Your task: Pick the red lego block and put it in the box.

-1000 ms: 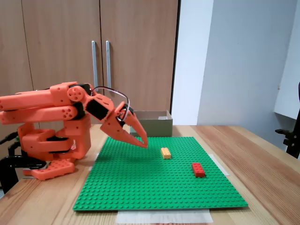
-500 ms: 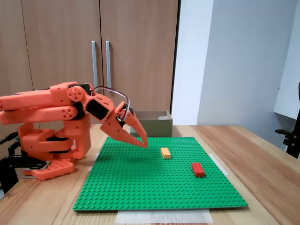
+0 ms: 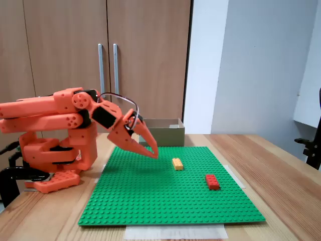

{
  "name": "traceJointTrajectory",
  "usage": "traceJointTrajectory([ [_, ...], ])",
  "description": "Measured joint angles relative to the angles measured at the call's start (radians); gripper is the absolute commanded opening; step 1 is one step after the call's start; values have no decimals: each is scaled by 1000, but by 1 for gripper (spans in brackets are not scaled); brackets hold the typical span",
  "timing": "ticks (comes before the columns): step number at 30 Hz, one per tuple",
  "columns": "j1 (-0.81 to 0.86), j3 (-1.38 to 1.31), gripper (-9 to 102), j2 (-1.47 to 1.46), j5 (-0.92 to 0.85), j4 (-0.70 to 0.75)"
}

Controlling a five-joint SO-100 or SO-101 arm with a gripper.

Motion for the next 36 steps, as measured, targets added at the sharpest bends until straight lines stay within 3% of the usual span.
traceJointTrajectory([
  [26, -3, 0, -1, -5, -17, -5],
  [36, 6, -100, -1, -55, -3, 86],
])
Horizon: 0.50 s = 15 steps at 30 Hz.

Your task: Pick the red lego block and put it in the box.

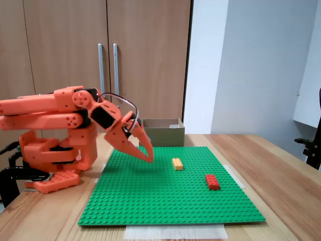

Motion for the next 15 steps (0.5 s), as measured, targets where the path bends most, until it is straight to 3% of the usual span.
traceJointTrajectory([
  [15, 0, -334, 1, -325, 25, 78],
])
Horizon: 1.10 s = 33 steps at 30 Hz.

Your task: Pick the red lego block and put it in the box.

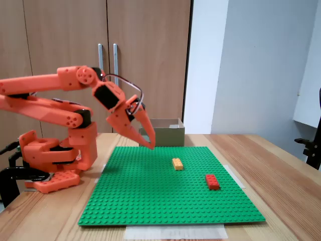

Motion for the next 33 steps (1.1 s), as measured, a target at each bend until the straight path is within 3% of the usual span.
traceJointTrajectory([
  [18, 43, -560, 13, -534, 21, 198],
  [33, 126, -956, 18, -919, -100, 391],
])
